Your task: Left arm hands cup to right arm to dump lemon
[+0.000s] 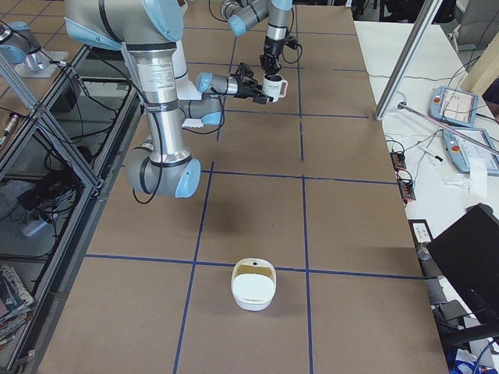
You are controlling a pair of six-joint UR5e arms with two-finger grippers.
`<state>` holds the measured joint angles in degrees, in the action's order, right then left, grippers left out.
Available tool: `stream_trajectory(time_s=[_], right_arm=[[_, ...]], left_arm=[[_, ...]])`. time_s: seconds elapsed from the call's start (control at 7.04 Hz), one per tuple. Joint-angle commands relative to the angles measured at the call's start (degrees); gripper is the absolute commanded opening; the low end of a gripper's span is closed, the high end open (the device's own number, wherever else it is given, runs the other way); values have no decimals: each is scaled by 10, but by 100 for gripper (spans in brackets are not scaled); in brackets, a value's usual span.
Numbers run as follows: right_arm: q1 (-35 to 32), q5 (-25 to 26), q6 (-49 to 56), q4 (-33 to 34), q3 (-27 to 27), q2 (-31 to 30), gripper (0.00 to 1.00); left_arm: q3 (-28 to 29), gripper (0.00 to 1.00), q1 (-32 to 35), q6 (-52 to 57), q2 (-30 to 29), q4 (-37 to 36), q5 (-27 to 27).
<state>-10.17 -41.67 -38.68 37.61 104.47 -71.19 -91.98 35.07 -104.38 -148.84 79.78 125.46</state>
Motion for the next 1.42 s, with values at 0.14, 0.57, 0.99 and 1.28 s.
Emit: stream_trajectory(time_s=[0.14,0.57,0.99,1.28], right_arm=[[-1,2,0,1,-9,3,35],[1,11,0,-3,-16,-2,29],[-6,60,-20,-10,36,-108,29],[-43,74,-122,-123,52,-252,20]], left_arm=[[-12,59,0,0,5,-2,17],[-73,100,1,0,33,-2,14],[-137,100,32,10,77,-1,9],[-137,100,32,10,80,0,4]])
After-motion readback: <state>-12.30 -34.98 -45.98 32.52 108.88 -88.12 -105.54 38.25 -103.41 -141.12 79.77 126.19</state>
